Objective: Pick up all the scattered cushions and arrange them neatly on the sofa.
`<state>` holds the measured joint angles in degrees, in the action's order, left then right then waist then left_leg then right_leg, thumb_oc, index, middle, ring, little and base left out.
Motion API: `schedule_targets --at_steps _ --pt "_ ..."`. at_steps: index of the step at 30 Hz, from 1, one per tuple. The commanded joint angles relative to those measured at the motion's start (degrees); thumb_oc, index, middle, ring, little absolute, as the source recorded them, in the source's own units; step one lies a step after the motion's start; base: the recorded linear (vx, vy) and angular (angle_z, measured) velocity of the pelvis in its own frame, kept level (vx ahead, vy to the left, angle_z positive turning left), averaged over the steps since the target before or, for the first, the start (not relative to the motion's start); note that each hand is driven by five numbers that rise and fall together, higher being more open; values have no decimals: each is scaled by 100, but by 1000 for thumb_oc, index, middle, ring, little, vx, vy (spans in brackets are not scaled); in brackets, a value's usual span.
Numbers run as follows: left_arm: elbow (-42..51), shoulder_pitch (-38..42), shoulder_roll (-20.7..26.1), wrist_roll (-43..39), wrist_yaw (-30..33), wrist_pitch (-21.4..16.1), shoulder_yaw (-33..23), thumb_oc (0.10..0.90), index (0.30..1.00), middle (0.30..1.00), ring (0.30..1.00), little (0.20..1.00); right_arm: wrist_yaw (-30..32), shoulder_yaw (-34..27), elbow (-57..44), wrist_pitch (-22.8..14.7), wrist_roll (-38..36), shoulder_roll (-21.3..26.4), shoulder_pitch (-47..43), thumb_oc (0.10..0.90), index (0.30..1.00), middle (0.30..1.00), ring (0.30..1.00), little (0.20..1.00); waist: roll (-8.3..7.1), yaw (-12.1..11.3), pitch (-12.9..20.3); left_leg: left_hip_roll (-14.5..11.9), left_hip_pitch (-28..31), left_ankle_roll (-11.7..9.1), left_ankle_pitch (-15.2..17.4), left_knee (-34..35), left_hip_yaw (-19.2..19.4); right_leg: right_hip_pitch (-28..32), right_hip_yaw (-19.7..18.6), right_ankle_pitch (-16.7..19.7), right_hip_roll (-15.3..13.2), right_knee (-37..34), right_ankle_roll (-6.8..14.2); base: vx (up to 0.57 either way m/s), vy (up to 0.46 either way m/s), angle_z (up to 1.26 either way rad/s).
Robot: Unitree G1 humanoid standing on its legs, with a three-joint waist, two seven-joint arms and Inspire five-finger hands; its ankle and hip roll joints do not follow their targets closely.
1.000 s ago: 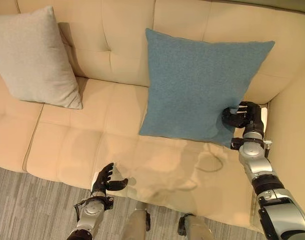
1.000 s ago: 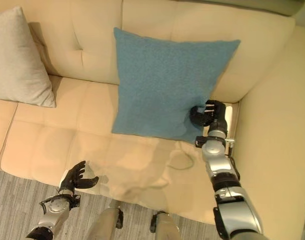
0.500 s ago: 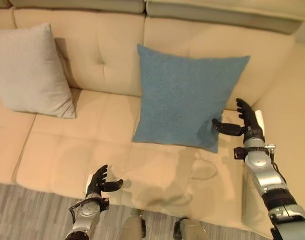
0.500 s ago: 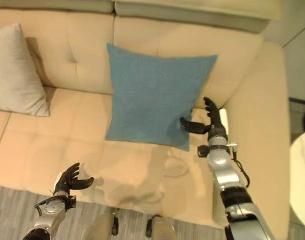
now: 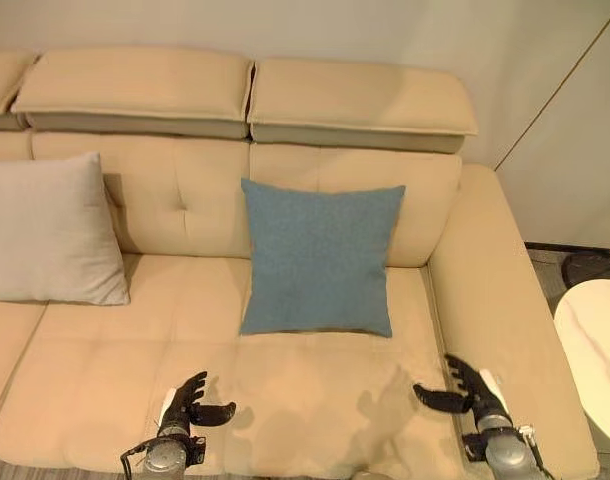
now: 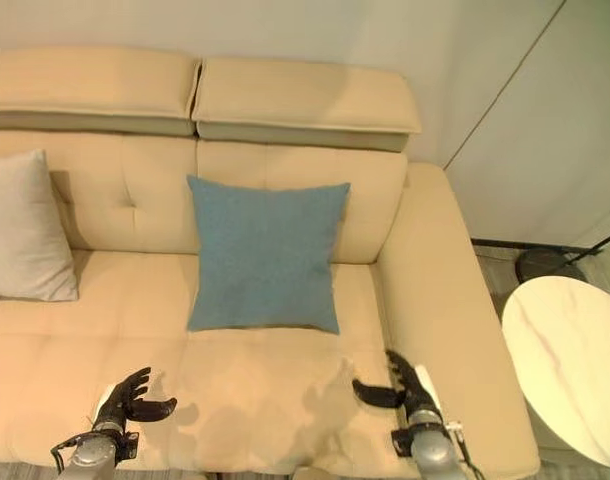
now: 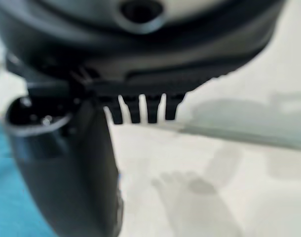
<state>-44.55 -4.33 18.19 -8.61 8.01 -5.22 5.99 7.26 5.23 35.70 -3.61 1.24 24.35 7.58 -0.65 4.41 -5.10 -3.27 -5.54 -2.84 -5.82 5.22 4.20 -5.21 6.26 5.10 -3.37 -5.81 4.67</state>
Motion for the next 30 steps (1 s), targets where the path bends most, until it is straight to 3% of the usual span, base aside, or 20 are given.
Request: schedule_targets --at_steps 1,8,12,15,16,17,21,25,28,30 --pt "-322 49 282 378 -10 -91 -103 800 900 900 900 900 9 100 242 -205 311 -42 -211 800 900 900 900 900 -287 -48 504 58 377 -137 627 -22 251 280 41 -336 -61 81 389 -37 -36 -17" --pt "-984 21 106 699 -17 -4 132 800 900 900 900 900 -23 379 1170 -129 446 -444 -52 800 900 900 900 900 -262 34 535 -10 550 -164 608 -22 286 456 -26 -394 14 81 338 -40 -60 -9" --pt "-1357 82 13 921 17 5 348 800 900 900 900 900 26 447 1806 -103 296 -636 -128 800 900 900 900 900 -171 125 425 -136 522 -203 470 -22 320 436 -133 -491 145 81 272 -109 -65 1" --pt "-1376 124 -5 899 60 -5 364 800 900 900 900 900 81 425 2064 -99 238 -675 -177 800 900 900 900 900 -192 114 316 -186 474 -222 306 -75 378 449 -133 -535 149 81 242 -164 -54 5" --pt "-1329 247 42 820 90 -9 369 800 900 900 900 900 137 423 2298 -59 162 -663 -317 800 900 900 900 900 -329 69 106 -184 87 -255 494 -886 386 412 -87 -480 38 81 195 -190 -56 11" --pt "-1330 252 44 820 89 -9 368 800 900 900 900 900 138 423 2305 -62 161 -665 -324 800 900 900 900 900 -327 75 108 -190 54 -255 519 -935 377 404 -81 -478 41 81 194 -288 -72 16" --pt "-1503 343 -46 848 6 -14 483 800 900 900 900 900 181 477 3193 106 319 -663 -665 800 900 900 900 900 -515 21 76 76 242 -121 1247 -2100 174 319 -69 -269 -70 81 138 -125 2 18" --pt "-1677 432 -169 941 -16 -35 582 800 900 900 900 900 172 485 3457 167 408 -670 -757 800 900 900 900 900 -430 94 141 238 672 -96 1419 -1943 -174 264 -135 -199 42 81 151 -55 88 -14" --pt "-1811 543 -166 1024 13 5 585 800 900 900 900 900 190 512 3772 272 569 -695 -851 800 900 900 900 900 -348 202 198 419 1123 60 1689 -1037 -322 63 -174 54 37 91 264 -59 152 -3" --pt "-1832 570 -152 1008 26 11 567 800 900 900 900 900 194 523 3784 295 606 -697 -870 800 900 900 900 900 -360 214 195 459 1158 102 1691 -888 -354 -11 -200 114 11 133 292 -108 150 22"
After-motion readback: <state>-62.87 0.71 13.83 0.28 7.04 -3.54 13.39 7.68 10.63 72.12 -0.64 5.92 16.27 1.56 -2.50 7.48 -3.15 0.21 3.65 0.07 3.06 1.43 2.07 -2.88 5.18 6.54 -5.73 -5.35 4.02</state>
